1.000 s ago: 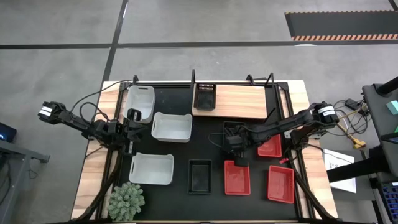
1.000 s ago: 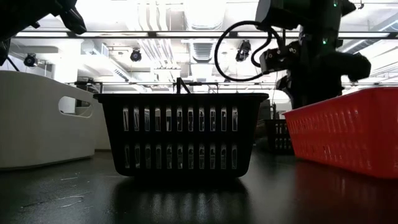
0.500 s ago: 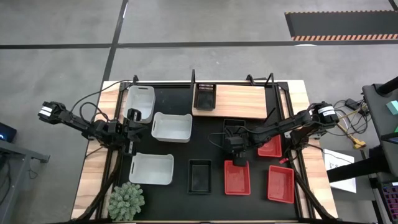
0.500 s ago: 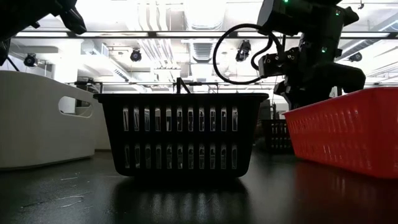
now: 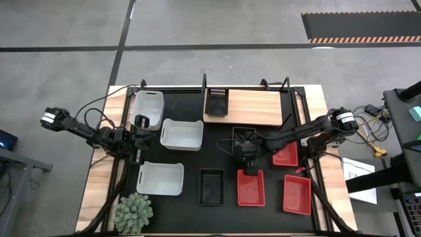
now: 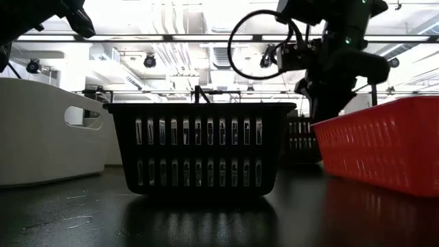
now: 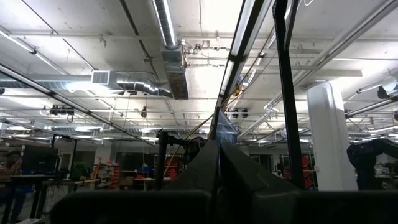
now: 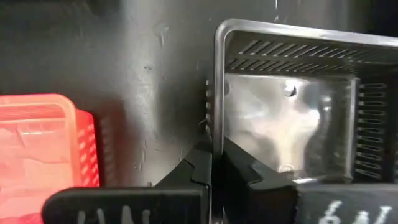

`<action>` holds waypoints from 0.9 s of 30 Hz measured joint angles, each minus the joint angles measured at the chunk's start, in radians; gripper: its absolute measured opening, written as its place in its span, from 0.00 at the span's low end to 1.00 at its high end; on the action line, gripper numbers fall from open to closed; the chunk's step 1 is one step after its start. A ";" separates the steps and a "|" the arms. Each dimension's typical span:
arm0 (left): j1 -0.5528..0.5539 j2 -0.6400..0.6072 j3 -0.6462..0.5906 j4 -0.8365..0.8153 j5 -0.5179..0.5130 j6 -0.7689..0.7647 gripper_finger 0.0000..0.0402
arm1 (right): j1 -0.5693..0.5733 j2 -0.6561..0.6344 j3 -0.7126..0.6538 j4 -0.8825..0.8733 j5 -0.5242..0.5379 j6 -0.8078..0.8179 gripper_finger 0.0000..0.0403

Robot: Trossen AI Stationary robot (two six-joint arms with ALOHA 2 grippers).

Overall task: Stack baskets on shelf by color
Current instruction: Stack the top black bin into the top of the black bin on the shelf

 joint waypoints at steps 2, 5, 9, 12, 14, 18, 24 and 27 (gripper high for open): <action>0.000 0.000 0.000 0.000 0.000 0.000 0.00 | 0.000 0.000 0.025 -0.027 -0.002 0.003 0.02; 0.000 0.000 0.000 0.000 0.000 0.000 0.00 | 0.000 0.000 0.063 -0.060 -0.002 0.003 0.02; 0.000 0.000 0.000 0.000 0.000 0.000 0.00 | 0.000 0.000 0.126 -0.107 -0.002 0.003 0.02; 0.000 0.000 0.000 0.000 0.000 0.000 0.00 | 0.000 0.000 0.180 -0.147 -0.002 0.003 0.02; 0.000 0.000 0.000 0.000 0.000 0.000 0.00 | 0.000 0.000 0.225 -0.190 -0.002 0.003 0.02; 0.000 0.000 0.000 0.000 0.000 0.000 0.00 | -0.002 0.000 0.330 -0.288 0.005 0.003 0.02; 0.000 0.000 0.000 0.000 0.000 0.000 0.00 | -0.047 0.000 0.437 -0.337 0.072 -0.042 0.02; 0.000 0.000 0.000 0.000 0.000 0.000 0.00 | -0.087 0.000 0.458 -0.323 0.105 -0.069 0.02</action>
